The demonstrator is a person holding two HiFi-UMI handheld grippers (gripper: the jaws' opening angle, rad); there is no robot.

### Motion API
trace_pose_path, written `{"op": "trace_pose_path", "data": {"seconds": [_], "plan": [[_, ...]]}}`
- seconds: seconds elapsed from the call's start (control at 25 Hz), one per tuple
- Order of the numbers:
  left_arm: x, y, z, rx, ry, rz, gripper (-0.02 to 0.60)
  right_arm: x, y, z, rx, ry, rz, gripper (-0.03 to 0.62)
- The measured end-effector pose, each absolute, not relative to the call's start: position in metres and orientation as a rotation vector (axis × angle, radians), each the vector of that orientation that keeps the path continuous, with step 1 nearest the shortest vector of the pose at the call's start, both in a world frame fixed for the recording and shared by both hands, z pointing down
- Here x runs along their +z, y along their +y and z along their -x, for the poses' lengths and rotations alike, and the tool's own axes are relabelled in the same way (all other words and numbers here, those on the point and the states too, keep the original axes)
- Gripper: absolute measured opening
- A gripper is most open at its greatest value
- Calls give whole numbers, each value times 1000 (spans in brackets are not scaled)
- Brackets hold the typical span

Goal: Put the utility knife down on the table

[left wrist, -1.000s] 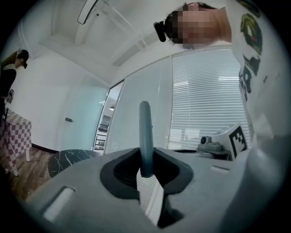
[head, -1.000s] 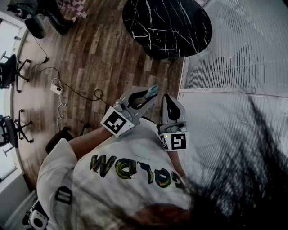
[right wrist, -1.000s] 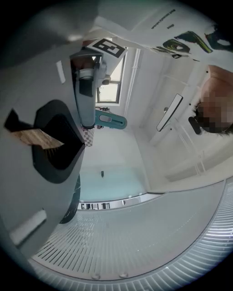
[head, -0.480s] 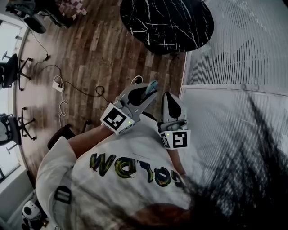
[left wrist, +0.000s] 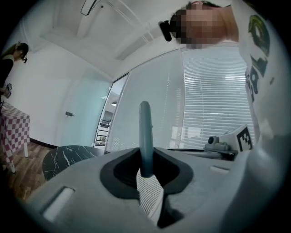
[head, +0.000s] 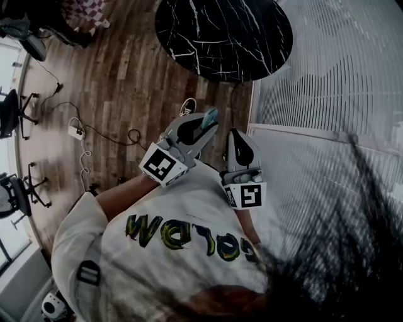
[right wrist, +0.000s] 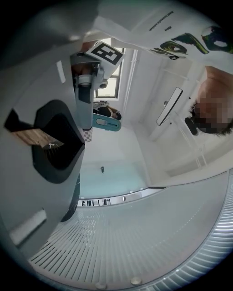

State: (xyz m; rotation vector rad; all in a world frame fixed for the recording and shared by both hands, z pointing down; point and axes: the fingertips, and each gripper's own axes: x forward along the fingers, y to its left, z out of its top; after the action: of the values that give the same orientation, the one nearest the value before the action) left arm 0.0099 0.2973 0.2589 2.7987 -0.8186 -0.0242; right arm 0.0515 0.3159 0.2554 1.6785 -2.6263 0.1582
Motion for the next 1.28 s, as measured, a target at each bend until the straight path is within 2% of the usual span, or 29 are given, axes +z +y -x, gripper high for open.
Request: {"op": "trace_pose_path", "data": {"seconds": [0.76, 1.28], "plan": [[250, 71, 41, -35, -831, -2735, 74, 243, 83, -7, 111, -2521, -1634, 2], [267, -15, 45, -17, -783, -2728, 74, 259, 14, -2, 156, -2481, -1639, 2]]}}
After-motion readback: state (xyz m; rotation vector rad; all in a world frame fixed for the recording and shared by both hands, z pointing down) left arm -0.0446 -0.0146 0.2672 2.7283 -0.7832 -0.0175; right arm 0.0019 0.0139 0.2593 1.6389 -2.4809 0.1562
